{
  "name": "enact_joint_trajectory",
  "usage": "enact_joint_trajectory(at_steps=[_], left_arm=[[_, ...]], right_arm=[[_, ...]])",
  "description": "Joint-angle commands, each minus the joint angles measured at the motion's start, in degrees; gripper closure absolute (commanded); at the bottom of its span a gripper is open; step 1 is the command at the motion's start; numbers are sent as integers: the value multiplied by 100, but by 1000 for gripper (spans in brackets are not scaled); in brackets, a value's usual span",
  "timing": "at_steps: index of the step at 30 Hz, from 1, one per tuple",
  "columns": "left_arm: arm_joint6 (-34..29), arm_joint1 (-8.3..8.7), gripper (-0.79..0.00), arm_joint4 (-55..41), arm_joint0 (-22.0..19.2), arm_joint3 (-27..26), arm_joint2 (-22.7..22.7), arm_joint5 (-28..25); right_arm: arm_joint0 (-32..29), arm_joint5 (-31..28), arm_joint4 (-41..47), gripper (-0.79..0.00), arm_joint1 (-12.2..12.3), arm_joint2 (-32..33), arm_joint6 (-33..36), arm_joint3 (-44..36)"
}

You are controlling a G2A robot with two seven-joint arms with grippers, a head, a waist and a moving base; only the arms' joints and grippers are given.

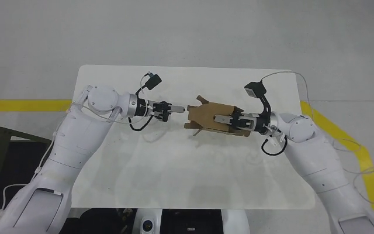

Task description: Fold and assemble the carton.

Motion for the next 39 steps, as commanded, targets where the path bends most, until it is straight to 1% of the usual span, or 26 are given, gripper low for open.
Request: enact_joint_trajectory(at_steps=[1, 7, 16, 28, 39], left_arm=[[-22, 18, -785, 62, 59, -38, -9, 30], [-31, 10, -785, 139, 105, -67, 96, 86], [-164, -54, -785, -30, -57, -12, 262, -38], [-191, -117, -785, -162, -228, 18, 396, -68], [-180, -159, -785, -249, -351, 120, 457, -119]], right_arm=[[14, -14, 50, 0, -8, -25, -14, 24], [60, -4, 119, 0, -38, -145, -4, -10], [98, -39, 102, 0, -88, -318, -39, 25], [162, -65, 98, 0, -164, -522, -65, 22], [146, -36, 105, 0, -163, -583, -35, -15]])
